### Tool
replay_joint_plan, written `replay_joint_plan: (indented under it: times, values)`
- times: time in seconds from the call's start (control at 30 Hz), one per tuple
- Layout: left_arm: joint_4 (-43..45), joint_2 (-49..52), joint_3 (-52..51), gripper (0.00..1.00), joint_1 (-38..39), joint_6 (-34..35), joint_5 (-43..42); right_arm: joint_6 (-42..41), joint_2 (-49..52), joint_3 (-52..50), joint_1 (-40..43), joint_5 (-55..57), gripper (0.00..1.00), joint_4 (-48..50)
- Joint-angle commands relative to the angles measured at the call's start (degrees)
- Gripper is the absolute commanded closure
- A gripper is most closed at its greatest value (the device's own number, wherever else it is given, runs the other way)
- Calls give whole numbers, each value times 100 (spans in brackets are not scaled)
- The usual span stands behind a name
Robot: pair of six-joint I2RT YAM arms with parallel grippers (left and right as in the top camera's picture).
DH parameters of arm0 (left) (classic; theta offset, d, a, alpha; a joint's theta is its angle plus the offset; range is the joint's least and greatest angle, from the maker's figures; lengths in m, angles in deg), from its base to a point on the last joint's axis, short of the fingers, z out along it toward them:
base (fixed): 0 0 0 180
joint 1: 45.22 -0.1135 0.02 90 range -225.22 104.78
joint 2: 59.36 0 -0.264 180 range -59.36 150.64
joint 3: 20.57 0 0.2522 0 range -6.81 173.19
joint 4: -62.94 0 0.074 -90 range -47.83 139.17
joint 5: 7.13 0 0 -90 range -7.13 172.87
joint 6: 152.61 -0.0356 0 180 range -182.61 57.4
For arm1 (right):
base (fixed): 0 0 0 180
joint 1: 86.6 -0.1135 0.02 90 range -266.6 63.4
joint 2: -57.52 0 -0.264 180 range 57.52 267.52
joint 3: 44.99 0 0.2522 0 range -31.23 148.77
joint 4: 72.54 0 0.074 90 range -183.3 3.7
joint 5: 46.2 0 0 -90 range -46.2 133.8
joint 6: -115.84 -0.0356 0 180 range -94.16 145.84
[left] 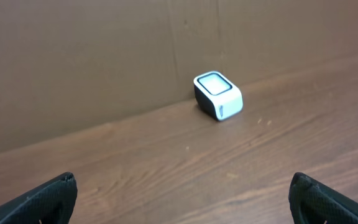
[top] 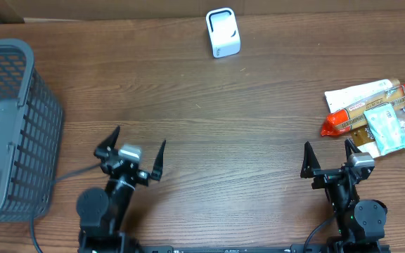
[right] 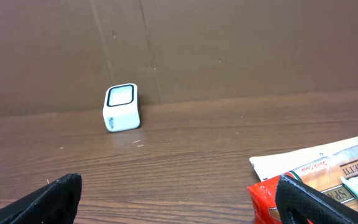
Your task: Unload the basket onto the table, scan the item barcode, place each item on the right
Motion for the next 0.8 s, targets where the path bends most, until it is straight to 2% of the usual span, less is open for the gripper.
replay_joint_plan:
  times: [0.0, 0.2, 0.37, 0.77]
  values:
    - [39, -579, -546, 0, 39, -306, -24, -7, -68, -59, -37, 55, 0, 31]
    - [-203, -1231, -1108, 1, 39, -326, -24, -7, -68, -59, -37, 55, 0, 31]
    - [-343, -1646, -1174, 0, 39, -144, 11, -7, -68, -59, -37, 55, 0, 31]
    - [-328, -1674, -1176, 0, 39, -149, 11, -9, -68, -59, -37, 55, 0, 31]
